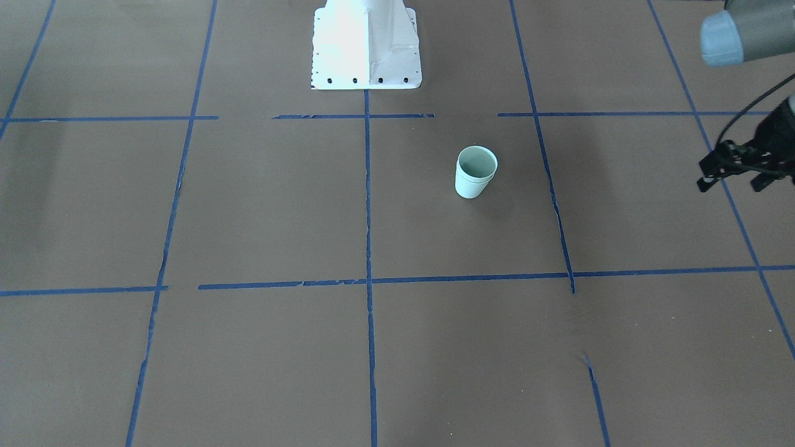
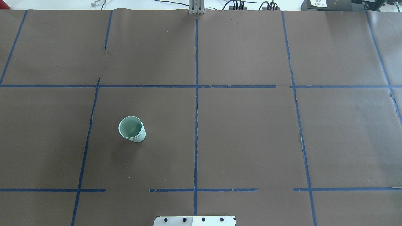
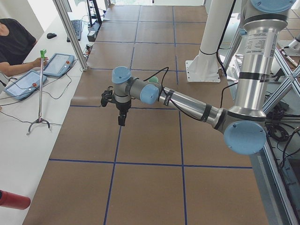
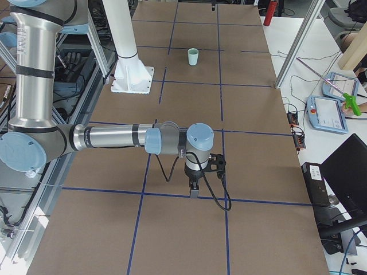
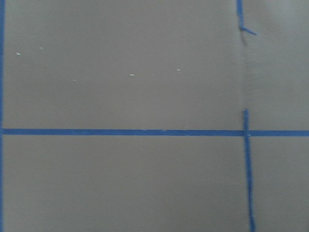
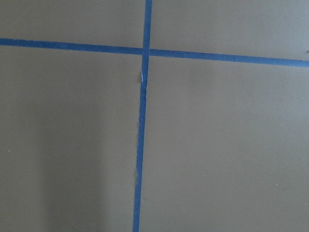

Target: Stack cups

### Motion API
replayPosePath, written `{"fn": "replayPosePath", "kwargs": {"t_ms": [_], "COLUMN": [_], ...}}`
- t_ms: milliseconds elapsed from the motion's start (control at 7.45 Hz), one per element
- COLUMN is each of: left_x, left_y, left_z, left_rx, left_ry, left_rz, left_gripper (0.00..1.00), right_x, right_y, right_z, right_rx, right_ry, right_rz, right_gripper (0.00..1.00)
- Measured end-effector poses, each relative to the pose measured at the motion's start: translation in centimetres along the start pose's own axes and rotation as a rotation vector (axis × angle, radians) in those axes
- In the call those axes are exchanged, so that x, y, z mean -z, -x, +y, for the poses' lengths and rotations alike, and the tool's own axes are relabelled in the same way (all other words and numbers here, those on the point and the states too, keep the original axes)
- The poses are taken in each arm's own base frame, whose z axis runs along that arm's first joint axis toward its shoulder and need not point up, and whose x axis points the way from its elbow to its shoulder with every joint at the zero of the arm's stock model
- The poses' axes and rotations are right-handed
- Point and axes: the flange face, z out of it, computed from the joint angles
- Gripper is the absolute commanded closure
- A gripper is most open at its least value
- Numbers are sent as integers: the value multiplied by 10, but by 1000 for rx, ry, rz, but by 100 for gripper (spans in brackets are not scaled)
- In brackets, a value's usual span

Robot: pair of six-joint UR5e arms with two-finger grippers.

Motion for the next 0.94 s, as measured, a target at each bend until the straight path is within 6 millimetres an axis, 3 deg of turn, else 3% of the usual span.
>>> {"fn": "replayPosePath", "kwargs": {"t_ms": [134, 268, 402, 671, 939], "left_x": [2, 1, 3, 1, -10], "left_y": [56, 98, 125, 149, 159], "left_z": [13, 25, 34, 50, 70], "left_rx": [-26, -40, -42, -9, 23], "left_ry": [5, 12, 16, 29, 55], "left_rz": [-22, -34, -41, -22, 19], "left_gripper": [0, 0, 0, 0, 0], "right_x": [0, 0, 0, 0, 0], "right_y": [0, 0, 0, 0, 0], "right_z": [0, 0, 0, 0, 0], "right_rx": [0, 0, 0, 0, 0], "right_ry": [0, 0, 0, 0, 0], "right_rz": [0, 0, 0, 0, 0], "right_gripper": [0, 0, 0, 0, 0]}}
